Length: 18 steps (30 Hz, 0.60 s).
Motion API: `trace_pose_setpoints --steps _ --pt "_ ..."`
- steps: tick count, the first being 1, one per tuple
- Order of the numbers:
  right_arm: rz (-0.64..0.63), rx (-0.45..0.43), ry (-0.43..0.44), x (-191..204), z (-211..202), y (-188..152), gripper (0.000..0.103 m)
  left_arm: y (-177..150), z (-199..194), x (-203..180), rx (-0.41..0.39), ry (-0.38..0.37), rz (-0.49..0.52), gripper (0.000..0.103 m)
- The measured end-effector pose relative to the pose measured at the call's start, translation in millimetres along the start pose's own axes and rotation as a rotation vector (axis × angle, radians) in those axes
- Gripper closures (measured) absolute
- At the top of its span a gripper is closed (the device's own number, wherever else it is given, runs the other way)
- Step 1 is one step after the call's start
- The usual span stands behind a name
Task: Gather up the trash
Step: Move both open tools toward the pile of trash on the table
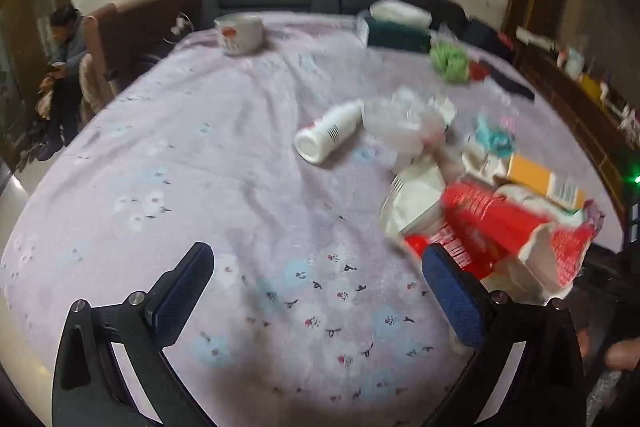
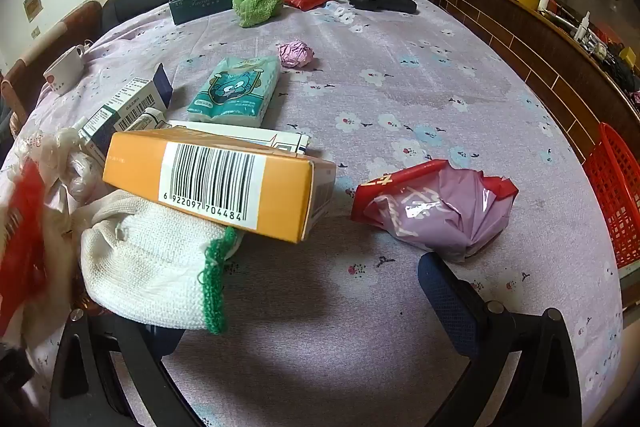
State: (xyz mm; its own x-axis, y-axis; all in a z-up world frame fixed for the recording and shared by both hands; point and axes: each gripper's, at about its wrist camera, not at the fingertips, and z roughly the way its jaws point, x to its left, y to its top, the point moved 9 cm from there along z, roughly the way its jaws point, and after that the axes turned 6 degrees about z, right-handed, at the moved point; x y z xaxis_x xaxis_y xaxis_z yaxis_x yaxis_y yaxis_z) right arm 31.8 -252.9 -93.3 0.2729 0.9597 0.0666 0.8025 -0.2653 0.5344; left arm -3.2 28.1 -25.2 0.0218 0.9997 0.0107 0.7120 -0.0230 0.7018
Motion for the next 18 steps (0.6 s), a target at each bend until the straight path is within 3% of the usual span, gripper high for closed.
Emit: trace_pose_setpoints --steps 7,9,13,18 --pt "-0.075 0.021 0.049 6 0 0 0.0 -3 -35 -19 -0.139 0.035 0.004 0.0" --pt "-0.097 0.025 0.028 1 -5 -3 0.001 -7 -44 -27 -0.17 0.027 0.013 0.0" --pt "-0.154 -0.087 0.01 -8 -35 -8 0.002 -12 -61 -50 -0.217 0.024 0.079 0.0" --pt "-0.18 -0.2 0.11 -14 -82 -17 0.002 -17 -80 -65 -0.259 0.04 0.102 0.0"
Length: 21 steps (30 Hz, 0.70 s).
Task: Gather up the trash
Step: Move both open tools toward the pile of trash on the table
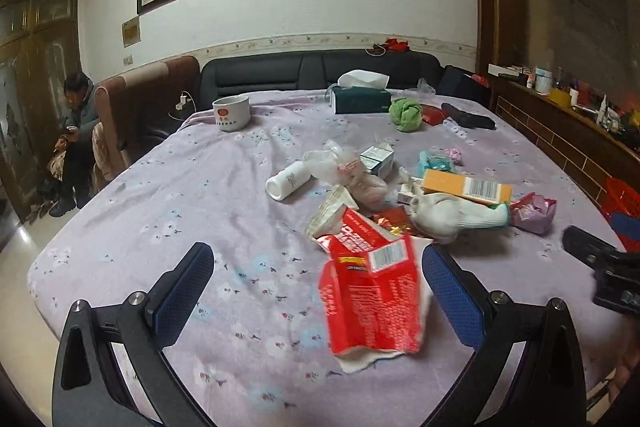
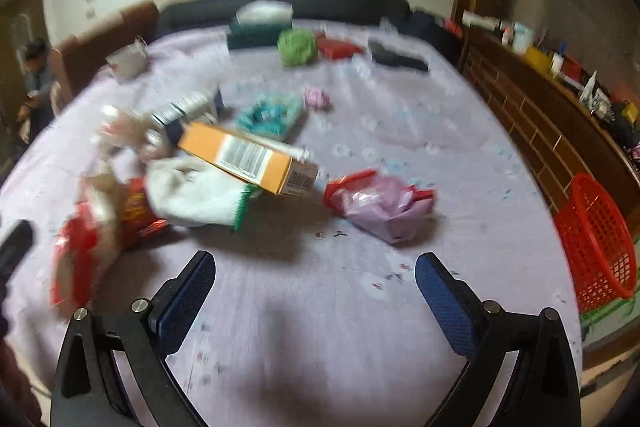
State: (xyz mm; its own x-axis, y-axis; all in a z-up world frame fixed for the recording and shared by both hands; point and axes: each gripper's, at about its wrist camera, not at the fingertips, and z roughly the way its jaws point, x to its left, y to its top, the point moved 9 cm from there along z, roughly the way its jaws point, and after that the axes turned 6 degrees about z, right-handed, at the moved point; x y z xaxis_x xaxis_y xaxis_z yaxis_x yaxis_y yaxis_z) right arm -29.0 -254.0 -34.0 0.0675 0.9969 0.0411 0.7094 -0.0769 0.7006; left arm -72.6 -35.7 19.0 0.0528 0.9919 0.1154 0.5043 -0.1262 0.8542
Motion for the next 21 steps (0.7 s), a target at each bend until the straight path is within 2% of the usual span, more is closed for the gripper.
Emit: trace_pose_setpoints --steps 6,10,14,16,21 --pt "0.059 -0.206 0.01 -23 -65 -10 0.002 -1 -20 -10 -0.012 0.01 0.0 0.0" --pt "0.084 -0.284 -0.011 -35 -89 -17 0.004 -5 -31 -20 -0.017 -0.017 0.011 0.0" --pt "0.098 -0.312 -0.017 -43 -101 -21 0.007 -6 -32 -25 -0.03 -0.023 0.037 0.0" --pt "0.1 -0.314 -0.027 -45 -101 -22 0.014 -6 -29 -27 -0.024 -0.048 0.033 0.0" --pt "0.111 -0.283 -0.013 -43 -93 -25 0.014 -10 -20 -31 0.009 -0.075 0.028 0.0"
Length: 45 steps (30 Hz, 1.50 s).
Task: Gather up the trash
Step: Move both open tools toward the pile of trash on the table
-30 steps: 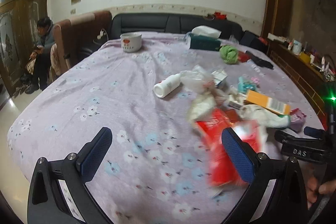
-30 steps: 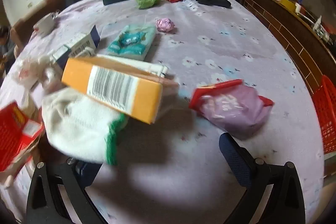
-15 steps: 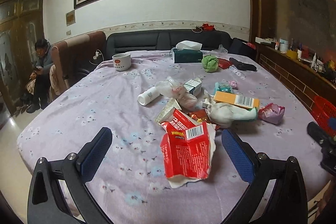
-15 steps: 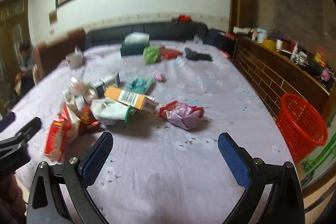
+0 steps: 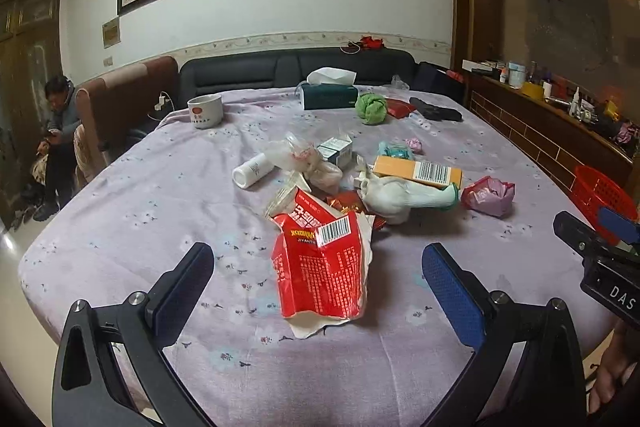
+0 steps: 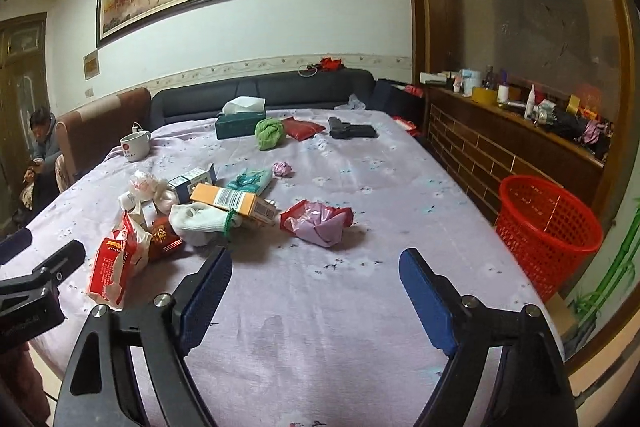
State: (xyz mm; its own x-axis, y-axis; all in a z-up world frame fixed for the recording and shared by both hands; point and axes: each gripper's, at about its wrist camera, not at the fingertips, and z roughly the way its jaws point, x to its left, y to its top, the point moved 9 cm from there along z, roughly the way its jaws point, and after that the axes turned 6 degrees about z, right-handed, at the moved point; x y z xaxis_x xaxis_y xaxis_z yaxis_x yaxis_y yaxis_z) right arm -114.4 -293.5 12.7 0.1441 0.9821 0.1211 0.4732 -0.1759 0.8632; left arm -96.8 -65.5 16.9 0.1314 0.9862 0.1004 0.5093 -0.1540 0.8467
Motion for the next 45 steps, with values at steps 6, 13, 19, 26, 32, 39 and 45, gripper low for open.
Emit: trace_pose_setpoints --steps 6,13,19,26,32,39,45 --pt "-0.007 0.033 -0.014 0 6 -6 0.014 0 -4 -4 -0.007 -0.008 0.008 0.0" --pt "-0.029 0.048 -0.002 5 5 -11 0.014 -3 -2 -5 0.005 -0.013 0.013 0.0" --pt "-0.032 0.061 -0.008 5 8 -12 0.014 -4 0 -5 0.012 -0.016 0.012 0.0" --pt "-0.04 0.064 -0.008 6 8 -11 0.014 -5 0 -5 0.015 -0.016 0.01 0.0" --pt "-0.039 0.071 -0.009 6 10 -12 0.014 -6 1 -6 0.02 -0.02 0.009 0.0" --pt "-0.038 0.075 -0.008 6 10 -14 0.014 -6 3 -6 0.025 -0.023 0.011 0.0" --pt "-0.035 0.08 -0.008 6 11 -14 0.014 -5 6 -1 0.034 -0.033 0.007 0.0"
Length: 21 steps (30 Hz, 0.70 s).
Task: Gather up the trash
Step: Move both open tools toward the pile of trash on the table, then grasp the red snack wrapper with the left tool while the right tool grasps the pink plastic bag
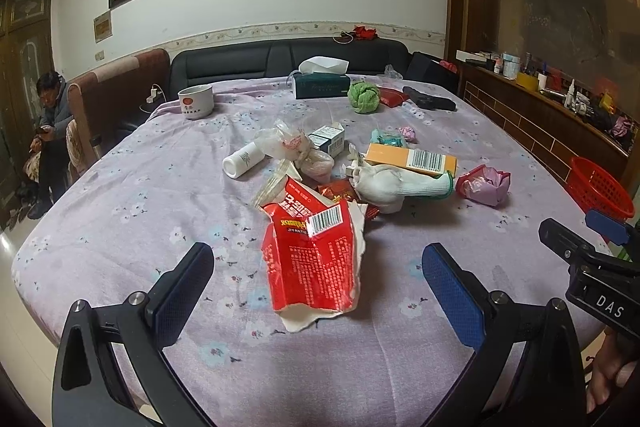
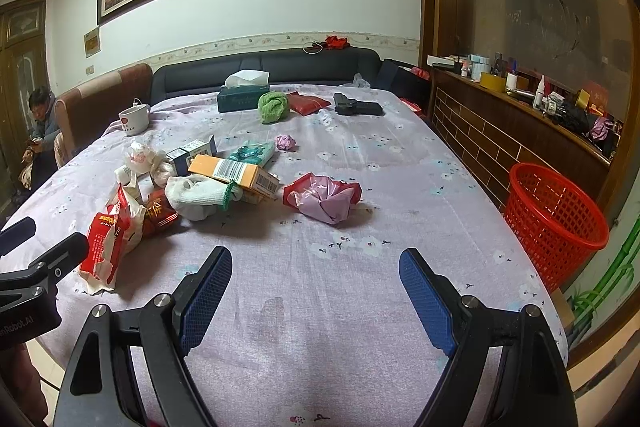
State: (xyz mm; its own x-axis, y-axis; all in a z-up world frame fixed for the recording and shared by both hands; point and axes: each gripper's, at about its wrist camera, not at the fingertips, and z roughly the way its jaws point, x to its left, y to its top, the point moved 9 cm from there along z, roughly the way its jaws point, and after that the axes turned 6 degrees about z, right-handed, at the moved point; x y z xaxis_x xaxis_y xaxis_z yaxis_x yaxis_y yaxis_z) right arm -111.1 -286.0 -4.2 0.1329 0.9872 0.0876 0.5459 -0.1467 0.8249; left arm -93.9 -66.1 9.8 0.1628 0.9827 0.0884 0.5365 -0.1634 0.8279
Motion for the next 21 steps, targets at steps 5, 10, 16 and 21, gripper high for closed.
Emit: trace_pose_setpoints --steps 5,10,16,21 --pt "0.009 0.014 0.009 -2 4 -1 0.014 -5 15 33 0.072 -0.049 -0.116 0.0" --pt "0.062 0.047 0.042 -12 10 1 0.014 -10 29 51 0.121 -0.106 -0.19 0.006" --pt "0.099 0.064 0.061 -20 16 3 0.014 -20 57 42 0.205 -0.163 -0.192 0.021" --pt "0.116 0.085 0.086 -23 22 3 0.014 -29 79 37 0.267 -0.191 -0.201 0.03"
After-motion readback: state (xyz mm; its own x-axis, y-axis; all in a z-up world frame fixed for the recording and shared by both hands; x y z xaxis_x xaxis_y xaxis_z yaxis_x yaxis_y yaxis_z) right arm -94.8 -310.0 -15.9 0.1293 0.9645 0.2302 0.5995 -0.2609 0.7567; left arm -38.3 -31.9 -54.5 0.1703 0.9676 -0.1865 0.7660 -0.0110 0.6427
